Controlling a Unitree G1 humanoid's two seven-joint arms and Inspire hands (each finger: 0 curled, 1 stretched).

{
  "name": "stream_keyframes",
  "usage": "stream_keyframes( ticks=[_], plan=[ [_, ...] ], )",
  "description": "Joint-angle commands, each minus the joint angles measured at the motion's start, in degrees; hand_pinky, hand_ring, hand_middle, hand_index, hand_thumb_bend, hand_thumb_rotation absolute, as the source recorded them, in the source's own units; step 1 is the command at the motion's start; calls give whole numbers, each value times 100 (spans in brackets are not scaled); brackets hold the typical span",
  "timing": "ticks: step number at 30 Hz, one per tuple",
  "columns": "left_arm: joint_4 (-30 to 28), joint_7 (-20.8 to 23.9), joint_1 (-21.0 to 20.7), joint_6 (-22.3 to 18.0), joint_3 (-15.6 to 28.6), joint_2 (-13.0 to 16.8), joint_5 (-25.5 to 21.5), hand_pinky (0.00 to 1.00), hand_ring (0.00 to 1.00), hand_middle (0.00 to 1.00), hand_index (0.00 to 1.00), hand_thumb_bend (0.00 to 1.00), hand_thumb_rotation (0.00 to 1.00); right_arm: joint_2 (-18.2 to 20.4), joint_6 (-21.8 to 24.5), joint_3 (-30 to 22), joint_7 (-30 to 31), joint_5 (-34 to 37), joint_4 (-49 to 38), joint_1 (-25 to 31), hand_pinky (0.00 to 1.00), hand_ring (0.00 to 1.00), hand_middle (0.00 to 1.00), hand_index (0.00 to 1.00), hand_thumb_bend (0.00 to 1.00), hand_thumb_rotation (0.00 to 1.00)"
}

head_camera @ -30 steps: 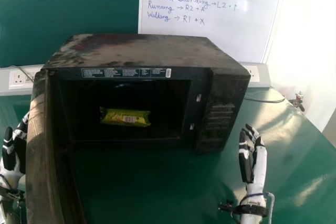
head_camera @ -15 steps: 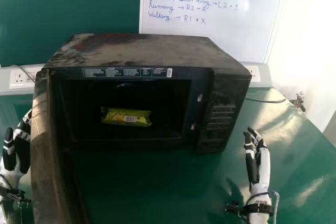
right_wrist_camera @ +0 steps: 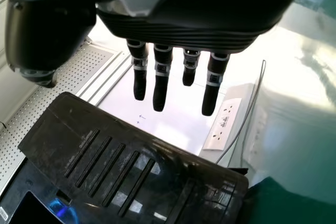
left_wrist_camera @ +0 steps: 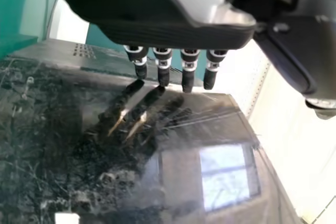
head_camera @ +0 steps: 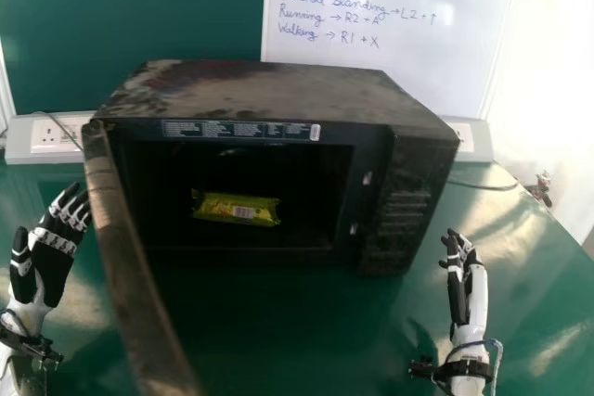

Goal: Put biscuit inside oven

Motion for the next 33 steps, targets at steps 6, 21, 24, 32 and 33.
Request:
stream_keyframes(
  ticks=[6, 21, 24, 32, 33],
  plan=[
    [207, -277, 352, 145, -259, -445, 2, 27, 38, 47, 52, 100, 56, 5, 2, -44, -38, -24, -17, -52, 75, 80, 82, 86, 77, 100],
    [72, -222, 320, 376, -539, -476, 97, 29, 38, 44, 51, 100, 53, 38, 61, -36, -113, -145, -126, 2, 76, 80, 82, 86, 75, 100],
    [-70, -185, 351, 543, -652, -479, 156, 29, 38, 44, 50, 100, 49, 47, 94, -53, -130, -119, -128, -9, 77, 81, 83, 87, 76, 100],
    [-477, 233, 531, 690, -1002, -467, 473, 28, 37, 43, 49, 100, 46, 77, 158, -98, -140, -60, -172, 1, 79, 82, 83, 87, 76, 100],
    [-502, 252, 536, 721, -1043, -455, 499, 28, 37, 43, 49, 100, 46, 81, 173, -101, -146, -66, -185, 4, 79, 82, 83, 87, 76, 100]
  ],
)
